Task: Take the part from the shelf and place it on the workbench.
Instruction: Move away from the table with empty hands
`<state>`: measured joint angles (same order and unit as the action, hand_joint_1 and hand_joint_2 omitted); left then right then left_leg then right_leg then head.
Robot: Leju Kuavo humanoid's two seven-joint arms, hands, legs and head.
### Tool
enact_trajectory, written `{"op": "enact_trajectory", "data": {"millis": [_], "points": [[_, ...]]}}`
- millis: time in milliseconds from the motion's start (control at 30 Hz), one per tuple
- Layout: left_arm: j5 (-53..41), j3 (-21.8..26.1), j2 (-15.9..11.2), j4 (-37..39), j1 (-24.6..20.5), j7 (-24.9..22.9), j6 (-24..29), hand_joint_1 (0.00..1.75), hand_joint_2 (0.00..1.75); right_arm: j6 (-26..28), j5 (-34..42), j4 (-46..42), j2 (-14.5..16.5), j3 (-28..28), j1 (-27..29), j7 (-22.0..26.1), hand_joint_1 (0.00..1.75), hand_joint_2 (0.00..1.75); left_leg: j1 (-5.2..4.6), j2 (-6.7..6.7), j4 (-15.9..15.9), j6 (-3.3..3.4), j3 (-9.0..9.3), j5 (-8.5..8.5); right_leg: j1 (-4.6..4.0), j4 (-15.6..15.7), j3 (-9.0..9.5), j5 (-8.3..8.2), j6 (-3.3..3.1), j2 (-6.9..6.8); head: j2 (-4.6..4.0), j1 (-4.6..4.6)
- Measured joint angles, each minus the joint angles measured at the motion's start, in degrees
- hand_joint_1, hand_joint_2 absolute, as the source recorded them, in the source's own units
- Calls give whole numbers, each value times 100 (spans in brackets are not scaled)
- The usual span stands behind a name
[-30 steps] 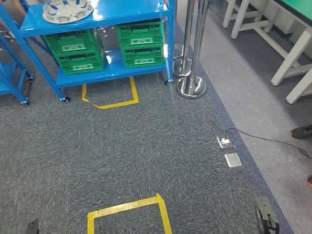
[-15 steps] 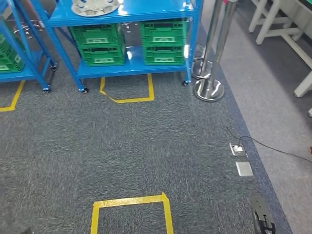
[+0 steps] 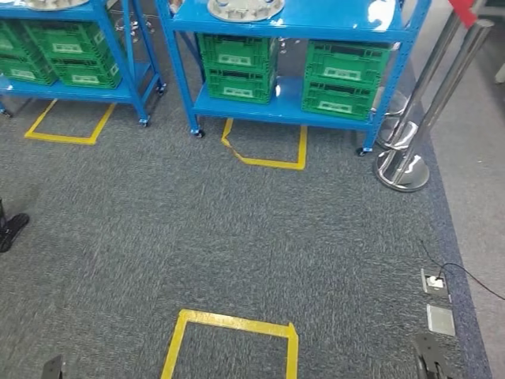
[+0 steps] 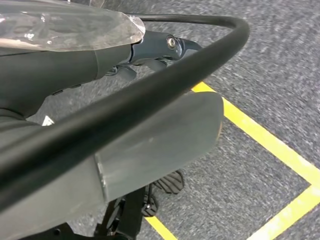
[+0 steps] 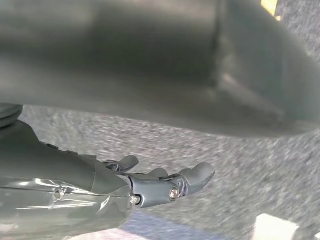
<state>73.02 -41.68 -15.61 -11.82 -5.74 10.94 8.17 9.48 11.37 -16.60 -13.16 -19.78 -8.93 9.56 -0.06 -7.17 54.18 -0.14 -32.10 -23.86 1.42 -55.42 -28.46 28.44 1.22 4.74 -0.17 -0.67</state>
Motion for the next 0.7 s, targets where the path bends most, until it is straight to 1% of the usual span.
{"op": "enact_trajectory", "data": {"millis": [33,67,100,133,167,200,233,267,300,333,367,400,433,467,500,600,633,700], "points": [[2,0,-1,0,8,4,0,0,0,-14,16,7,3,2,-3,21,0,0,5,-69,8,-36,-25,14,-9,29,6,1,-26,-38,0,6],[4,0,-4,0,27,8,-1,0,0,-35,41,9,9,8,-15,49,0,0,15,-94,9,-70,-41,18,-10,36,30,-11,-65,-101,0,10],[4,0,-8,0,44,13,-3,0,0,-60,74,11,14,21,-27,81,0,0,14,-15,63,-98,-66,-22,-10,60,58,-26,-107,-159,0,19],[3,0,-11,0,48,17,-5,0,0,-83,104,14,18,39,-37,110,0,0,11,129,218,-126,-137,-119,-7,84,83,-47,-146,-214,0,47],[1,0,-14,0,38,20,-7,0,0,-105,123,16,22,57,-43,127,0,0,11,317,494,-151,-269,-276,-9,102,103,-64,-175,-268,0,85],[-1,0,-14,0,22,21,-9,0,0,-119,134,21,22,74,-39,134,0,0,14,497,886,-176,-458,-470,-20,107,96,-71,-190,-319,0,127],[-2,0,-10,0,8,21,-9,0,0,-130,139,27,22,86,-29,139,0,0,26,591,1312,-200,-672,-647,-29,106,88,-73,-199,-372,0,164],[-3,0,-4,0,4,21,-10,0,0,-137,144,33,22,98,-21,139,0,0,41,639,1647,-218,-845,-751,-35,106,83,-71,-201,-420,0,183],[-3,0,4,0,7,21,-10,0,0,-142,149,39,24,110,-16,140,0,0,57,658,1790,-231,-924,-749,-37,106,82,-66,-201,-460,0,197],[-2,0,10,0,9,21,-11,0,0,-148,154,44,26,121,-16,141,0,0,72,667,1691,-237,-876,-637,-37,106,88,-60,-198,-490,0,212],[-1,0,10,0,12,21,-11,0,0,-152,160,47,30,130,-18,143,0,0,83,674,1356,-234,-707,-443,-34,106,100,-52,-190,-512,0,226],[-1,0,4,0,12,21,-11,0,0,-160,163,50,34,134,-21,144,0,0,90,687,895,-223,-469,-239,-33,106,112,-41,-177,-529,0,244],[0,0,-4,0,7,21,-11,0,0,-166,165,51,39,136,-24,145,0,0,81,700,479,-204,-257,-95,-40,102,118,-26,-153,-541,0,265],[0,0,-12,0,4,21,-13,0,0,-172,167,52,45,137,-27,146,0,0,70,709,179,-179,-109,-12,-48,102,120,-12,-130,-549,0,274],[0,0,-14,0,2,21,-14,0,0,-178,167,54,50,139,-30,146,0,0,65,715,24,-169,-35,7,-64,95,106,22,-140,-553,0,271],[3,0,-14,0,9,21,-18,0,0,-183,168,59,67,148,-36,148,0,0,57,706,-25,-171,6,-17,-83,96,93,76,-232,-557,0,202],[3,1,-17,0,10,21,-19,0,0,-183,168,60,74,153,-39,149,0,0,48,705,-24,-160,14,-24,-77,111,108,63,-223,-557,0,181],[3,1,-23,0,10,21,-19,0,0,-183,179,61,84,167,-43,153,0,0,34,704,-13,-125,14,-38,-64,152,130,43,-159,-555,0,152]]}}
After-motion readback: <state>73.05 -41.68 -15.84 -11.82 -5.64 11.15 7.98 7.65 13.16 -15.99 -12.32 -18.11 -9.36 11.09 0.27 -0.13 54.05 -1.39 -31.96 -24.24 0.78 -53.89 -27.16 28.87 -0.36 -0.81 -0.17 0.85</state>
